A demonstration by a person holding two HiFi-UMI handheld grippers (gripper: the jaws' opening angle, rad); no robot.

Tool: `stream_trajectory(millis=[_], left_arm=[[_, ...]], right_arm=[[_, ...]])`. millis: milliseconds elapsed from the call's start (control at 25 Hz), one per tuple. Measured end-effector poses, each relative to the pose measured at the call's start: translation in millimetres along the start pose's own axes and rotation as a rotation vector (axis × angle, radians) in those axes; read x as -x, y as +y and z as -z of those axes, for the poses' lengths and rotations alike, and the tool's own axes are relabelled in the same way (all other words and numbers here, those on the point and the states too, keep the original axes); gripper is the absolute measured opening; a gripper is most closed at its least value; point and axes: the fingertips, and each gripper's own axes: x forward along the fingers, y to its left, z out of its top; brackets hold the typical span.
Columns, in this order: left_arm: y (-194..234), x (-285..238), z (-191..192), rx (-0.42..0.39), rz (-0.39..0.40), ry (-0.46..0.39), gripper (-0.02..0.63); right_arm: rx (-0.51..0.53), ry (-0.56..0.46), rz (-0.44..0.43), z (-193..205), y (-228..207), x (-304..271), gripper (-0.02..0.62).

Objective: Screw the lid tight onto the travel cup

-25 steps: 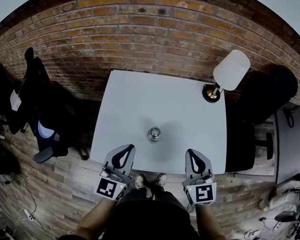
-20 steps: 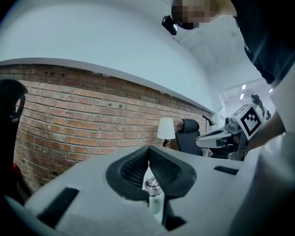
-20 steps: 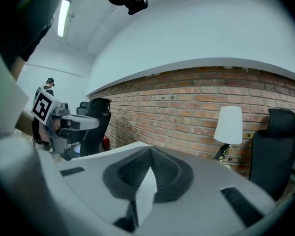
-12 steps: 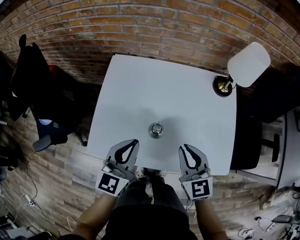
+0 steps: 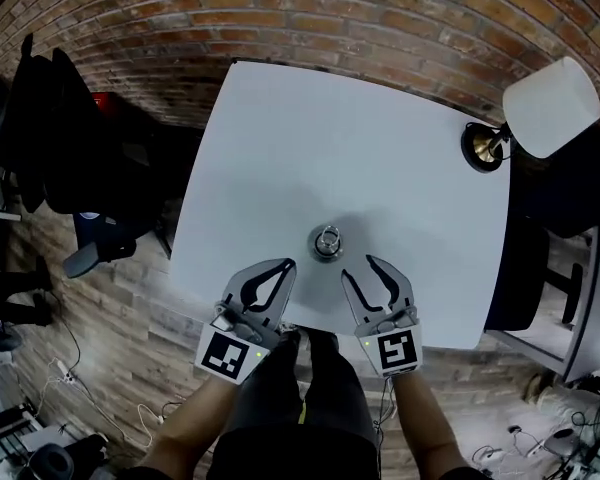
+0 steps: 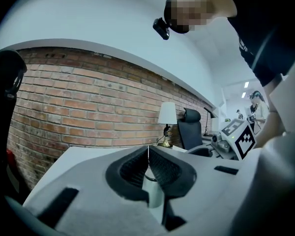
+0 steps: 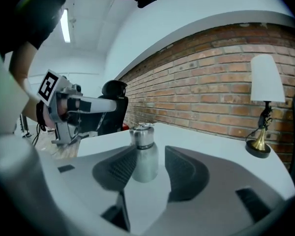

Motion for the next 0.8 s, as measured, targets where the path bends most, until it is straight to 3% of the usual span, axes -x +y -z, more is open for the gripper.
stream_trajectory(millis=[320, 440, 800], left_arm=[[-5, -24, 22, 0.026, 0.074, 0.001, 0.029], [-10, -33, 25, 0.021, 0.105, 0.002, 0.106], [-17, -56, 36, -0.031, 0.172, 0.059, 0.237]], right_arm=[[0.028, 0.007, -0.103, 27, 11, -37, 0.258], [0.024, -0.008, -0.12, 30, 14, -47, 0.282], [0.057, -0.022, -0.172, 34, 24, -67, 0.31]])
